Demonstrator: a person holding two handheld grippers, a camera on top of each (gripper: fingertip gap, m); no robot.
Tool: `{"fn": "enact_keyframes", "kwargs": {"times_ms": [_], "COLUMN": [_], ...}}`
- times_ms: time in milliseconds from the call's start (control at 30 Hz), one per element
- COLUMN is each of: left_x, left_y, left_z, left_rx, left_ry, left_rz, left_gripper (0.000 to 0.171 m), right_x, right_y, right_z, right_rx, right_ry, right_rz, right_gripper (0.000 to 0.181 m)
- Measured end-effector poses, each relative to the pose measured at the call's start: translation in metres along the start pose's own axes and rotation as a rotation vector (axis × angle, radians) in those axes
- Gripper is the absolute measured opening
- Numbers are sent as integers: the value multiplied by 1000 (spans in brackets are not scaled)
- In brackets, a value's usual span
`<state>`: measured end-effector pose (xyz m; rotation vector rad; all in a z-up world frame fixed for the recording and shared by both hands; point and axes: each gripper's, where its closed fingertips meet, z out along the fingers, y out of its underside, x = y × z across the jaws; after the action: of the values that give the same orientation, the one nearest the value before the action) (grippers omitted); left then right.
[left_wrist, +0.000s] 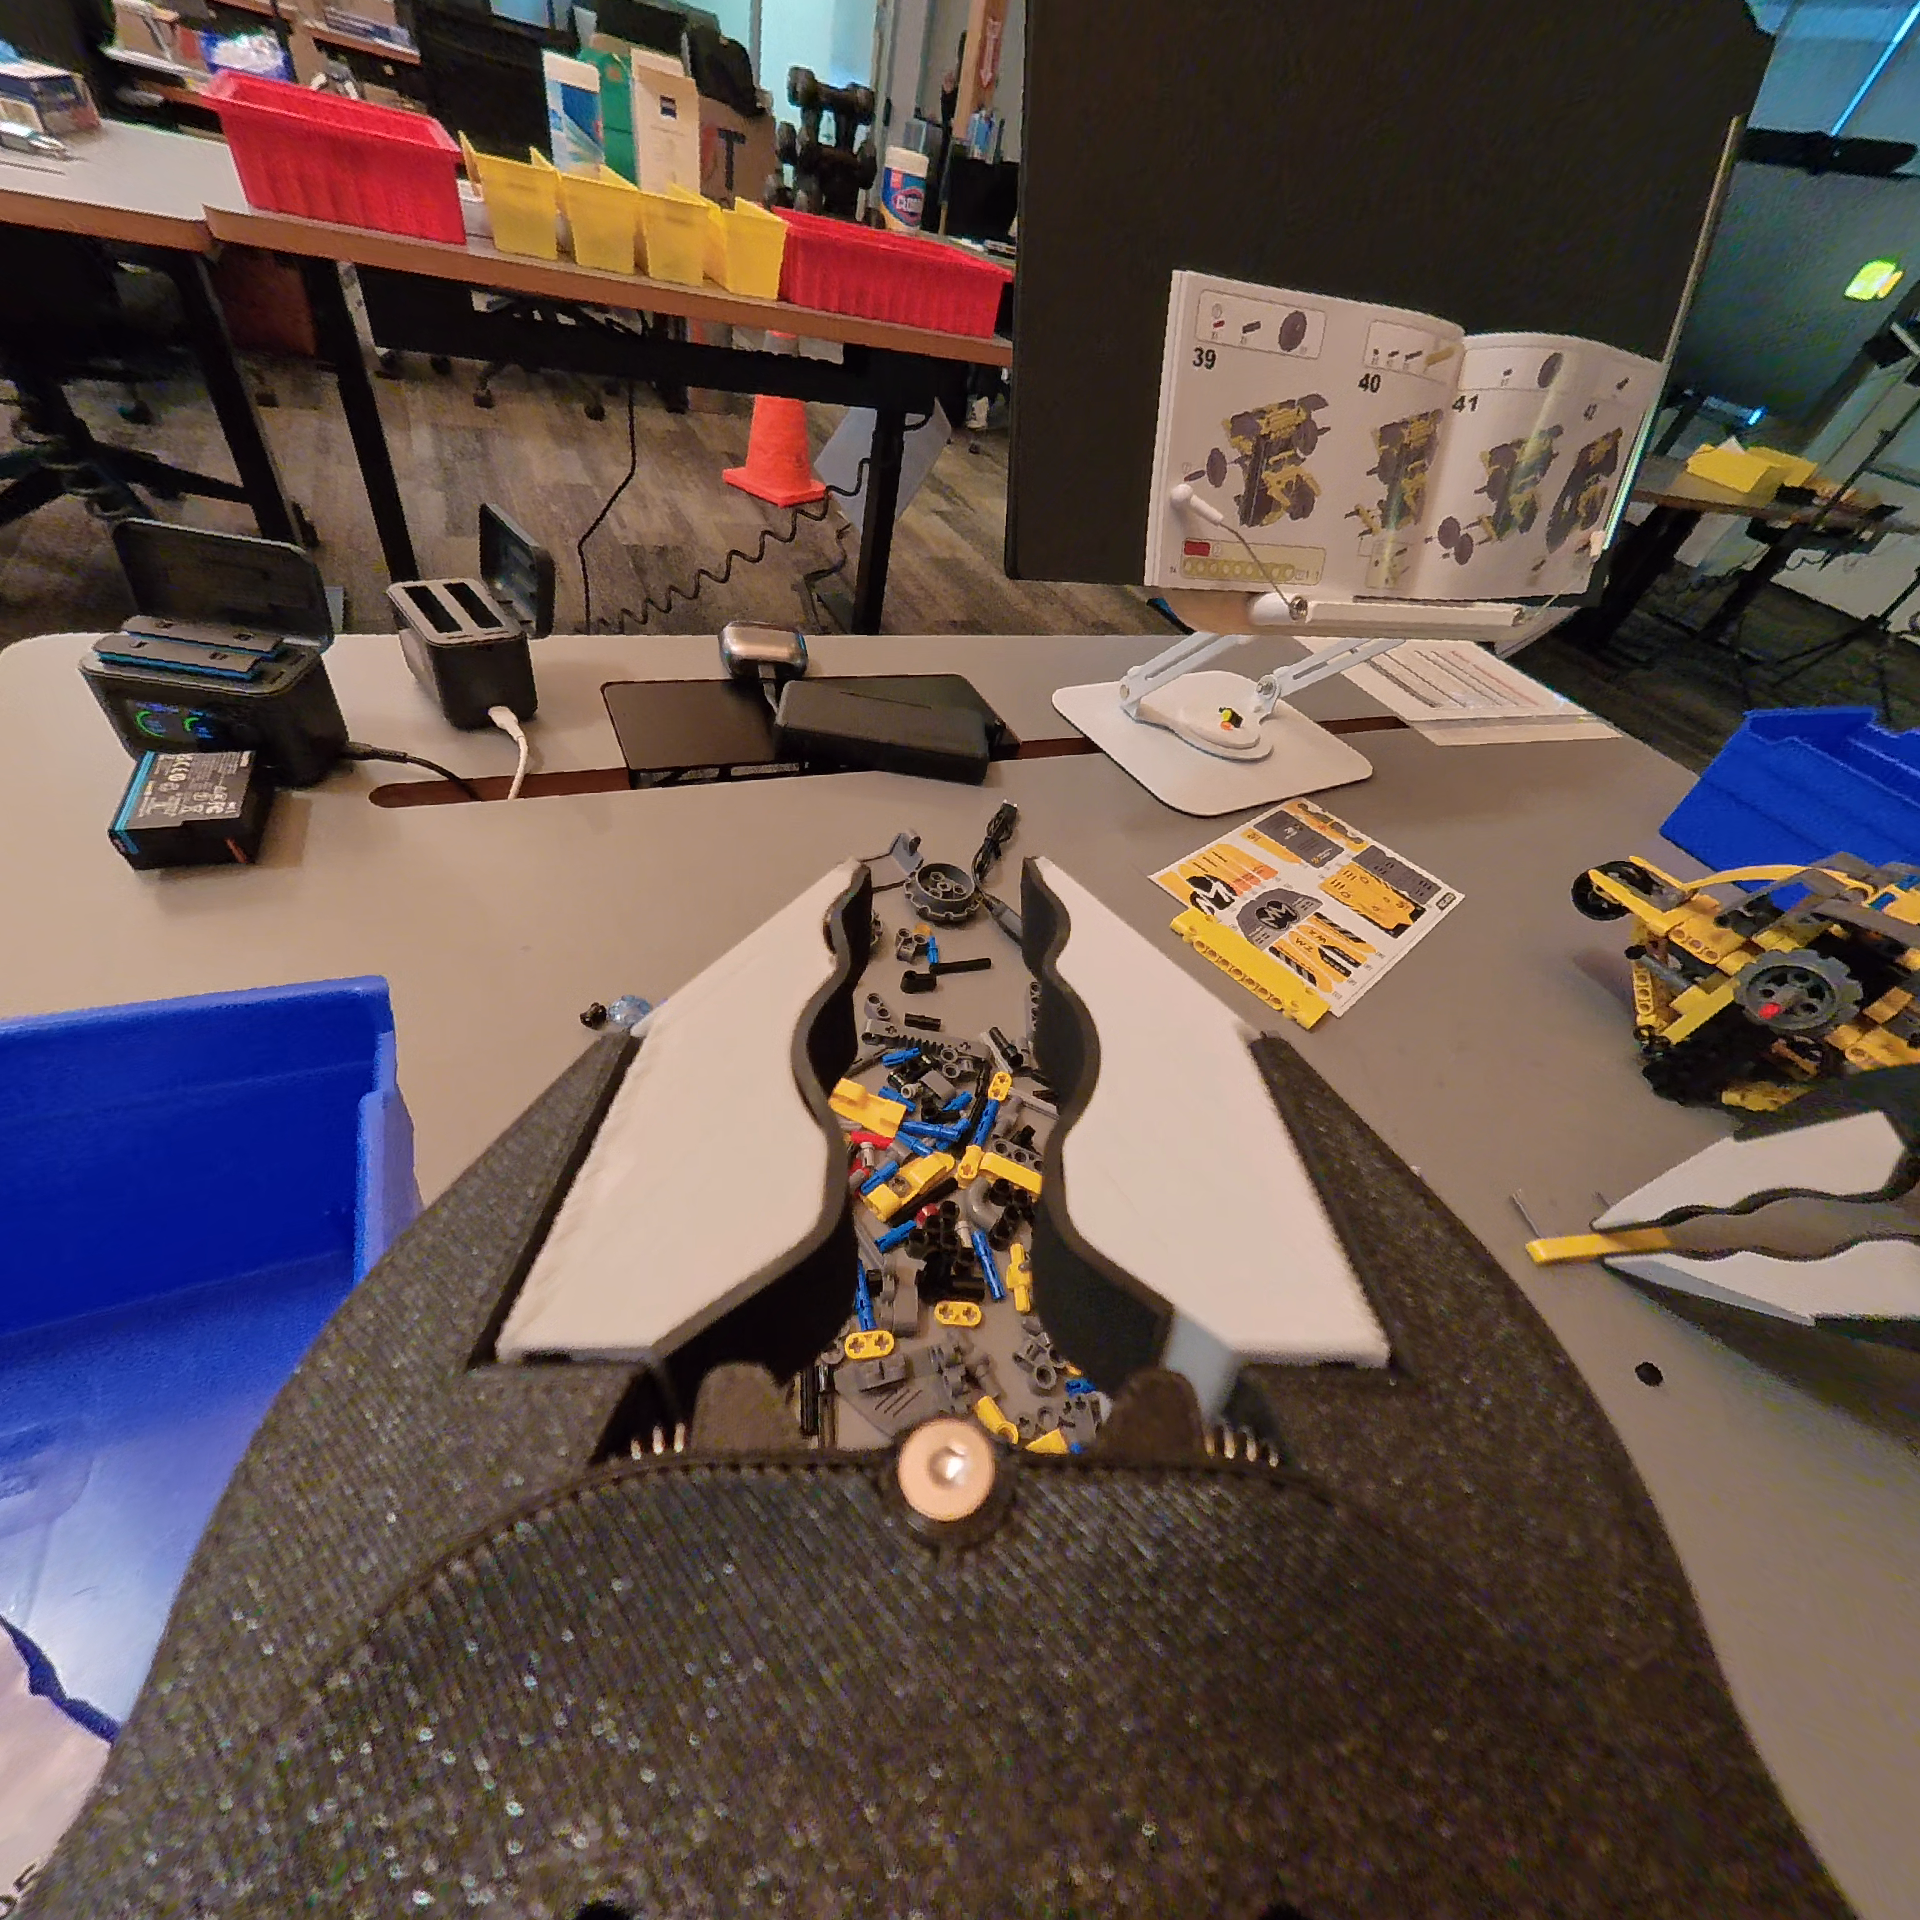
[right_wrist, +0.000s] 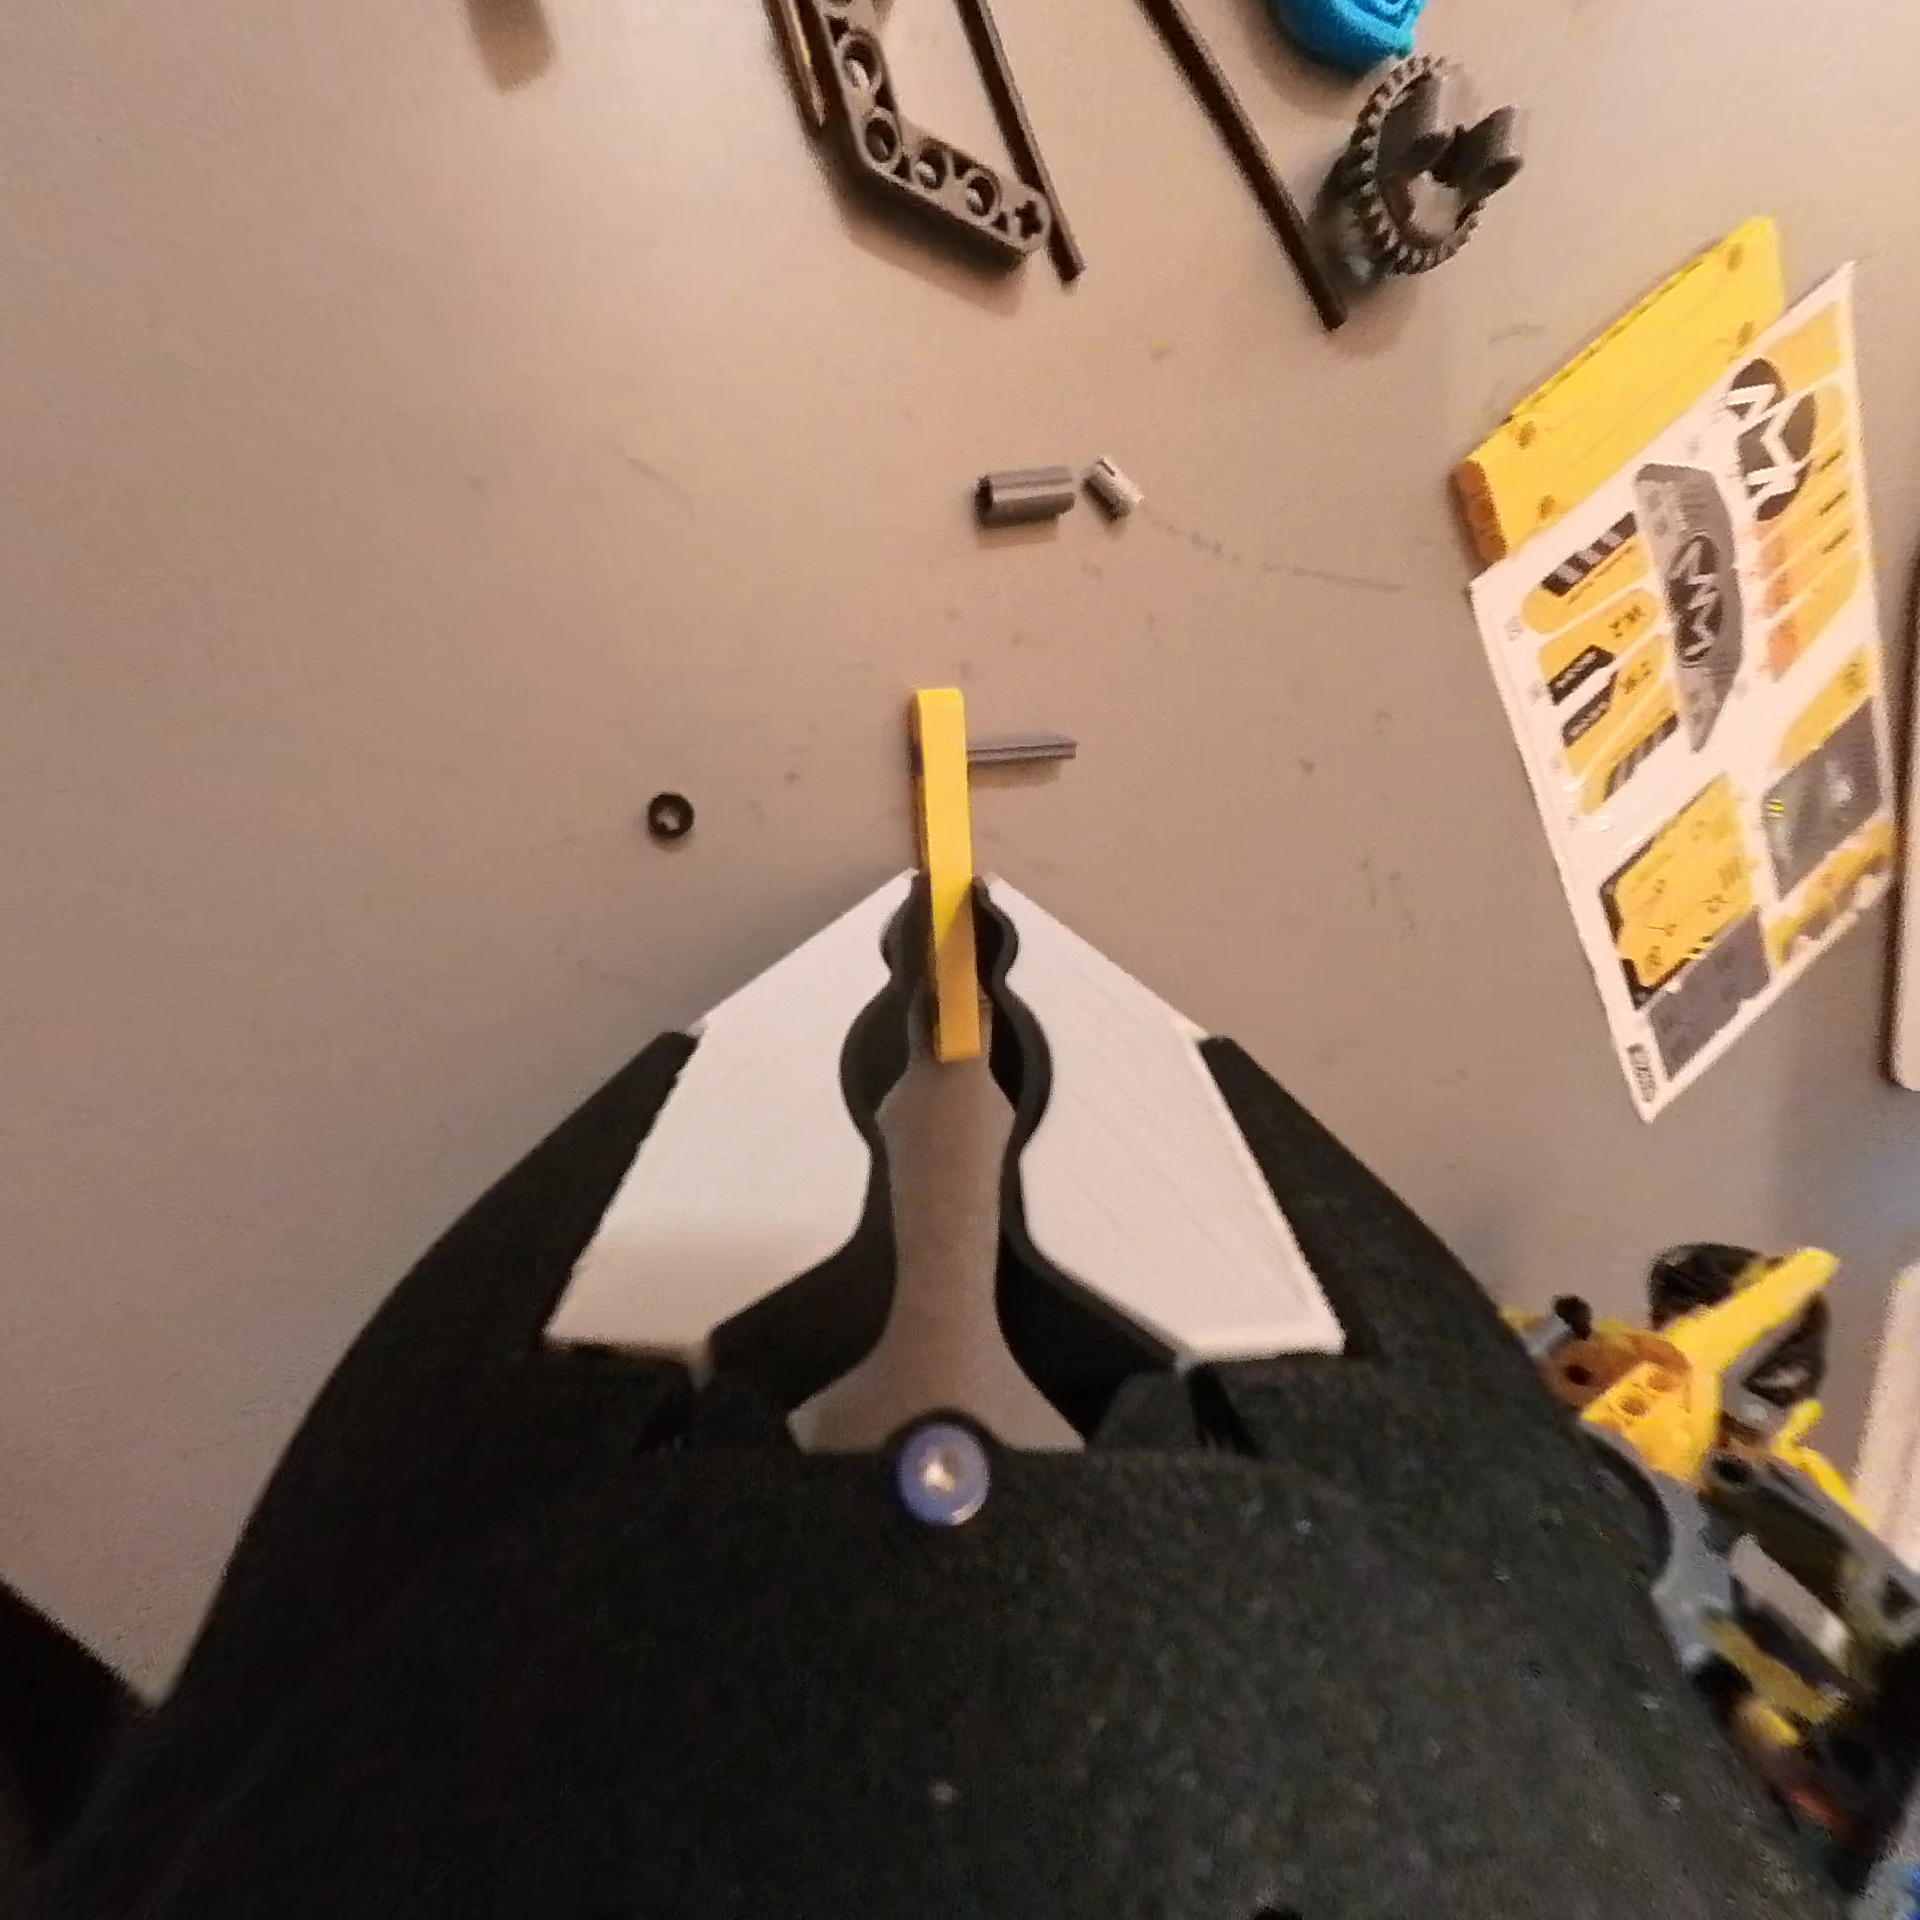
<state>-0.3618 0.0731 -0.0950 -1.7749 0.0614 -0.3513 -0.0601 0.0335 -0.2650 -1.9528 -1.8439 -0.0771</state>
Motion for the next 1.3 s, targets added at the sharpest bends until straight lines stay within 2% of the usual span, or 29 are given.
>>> {"fn": "enact_keyframes", "kwargs": {"times_ms": [200,400,600,1000,1133,1300], "left_x": [1,1,2,3,3,-1], "left_y": [2,2,1,2,2,1], "left_z": [2,3,2,3,3,1], "left_rx": [-9,-12,-9,-12,-13,-7], "left_ry": [-4,-5,-1,4,-3,-16], "left_rz": [7,11,10,11,12,4], "left_gripper": [28,28,28,28,28,28], "right_x": [-4,-16,-27,9,7,-2], "right_y": [0,1,-2,18,-7,-73], "right_z": [-3,-7,-16,-25,-30,-34], "right_rx": [-19,-16,53,60,176,368], "right_ry": [120,125,-9,80,43,-36], "right_rz": [-97,-116,18,331,349,291], "right_gripper": [8,11,13,11,11,6]}}
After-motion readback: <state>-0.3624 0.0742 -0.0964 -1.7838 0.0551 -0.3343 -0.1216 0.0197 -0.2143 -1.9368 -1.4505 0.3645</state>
